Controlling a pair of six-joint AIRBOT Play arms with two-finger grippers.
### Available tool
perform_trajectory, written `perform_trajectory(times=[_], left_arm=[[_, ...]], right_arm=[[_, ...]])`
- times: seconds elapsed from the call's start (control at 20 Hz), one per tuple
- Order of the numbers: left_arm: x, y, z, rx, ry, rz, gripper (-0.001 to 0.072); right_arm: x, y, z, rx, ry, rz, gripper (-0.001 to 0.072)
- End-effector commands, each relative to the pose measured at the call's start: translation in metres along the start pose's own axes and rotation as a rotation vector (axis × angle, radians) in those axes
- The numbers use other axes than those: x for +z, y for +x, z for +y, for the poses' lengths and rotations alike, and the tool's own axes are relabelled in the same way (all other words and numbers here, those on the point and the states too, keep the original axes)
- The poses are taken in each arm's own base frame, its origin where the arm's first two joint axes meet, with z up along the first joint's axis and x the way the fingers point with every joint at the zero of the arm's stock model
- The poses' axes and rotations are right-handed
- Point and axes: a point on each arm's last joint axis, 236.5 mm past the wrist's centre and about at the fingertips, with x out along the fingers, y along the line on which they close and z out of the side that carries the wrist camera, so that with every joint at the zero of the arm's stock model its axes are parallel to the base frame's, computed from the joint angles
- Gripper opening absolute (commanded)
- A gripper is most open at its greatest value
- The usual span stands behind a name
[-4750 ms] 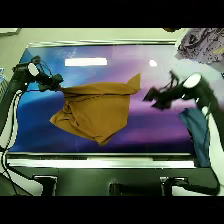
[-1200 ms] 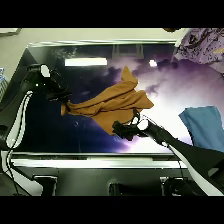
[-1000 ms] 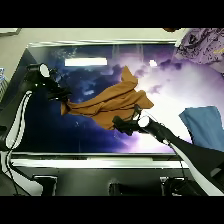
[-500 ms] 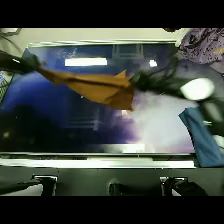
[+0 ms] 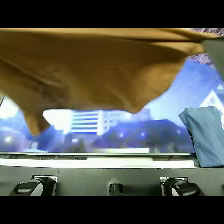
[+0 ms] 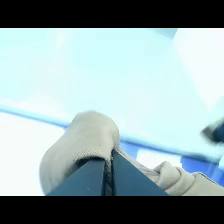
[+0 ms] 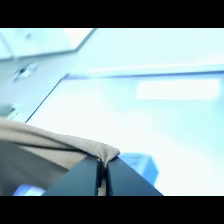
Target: Fold the clothes and pants, and hang the long-sleeved shirts on hangers.
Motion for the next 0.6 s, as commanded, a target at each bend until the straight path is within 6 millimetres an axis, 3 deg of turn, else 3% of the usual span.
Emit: perform_trajectory(times=[0.0, 0.1, 0.2, 0.35, 0.55], left_arm=[[0.011, -0.024, 0.008, 0.042, 0.008, -0.051, 0.0016], [-0.024, 0.02, 0.023, 0.084, -0.005, 0.079, 0.0015], [-0.078, 0.074, 0.04, 0.123, -0.028, 0.259, 0.0015], [-0.186, 0.16, 0.07, 0.181, -0.056, 0.549, 0.0016], [-0.341, 0.254, 0.111, 0.249, -0.054, 0.837, 0.0016]], right_arm=[[0.01, -0.003, -0.035, -0.152, -0.005, -0.033, 0.0032], [-0.008, 0.039, -0.055, -0.184, 0.025, 0.061, 0.0032], [-0.041, 0.092, -0.082, -0.229, 0.078, 0.192, 0.0032], [-0.112, 0.173, -0.13, -0.299, 0.126, 0.409, 0.0032], [-0.225, 0.268, -0.195, -0.378, 0.216, 0.622, 0.0032]])
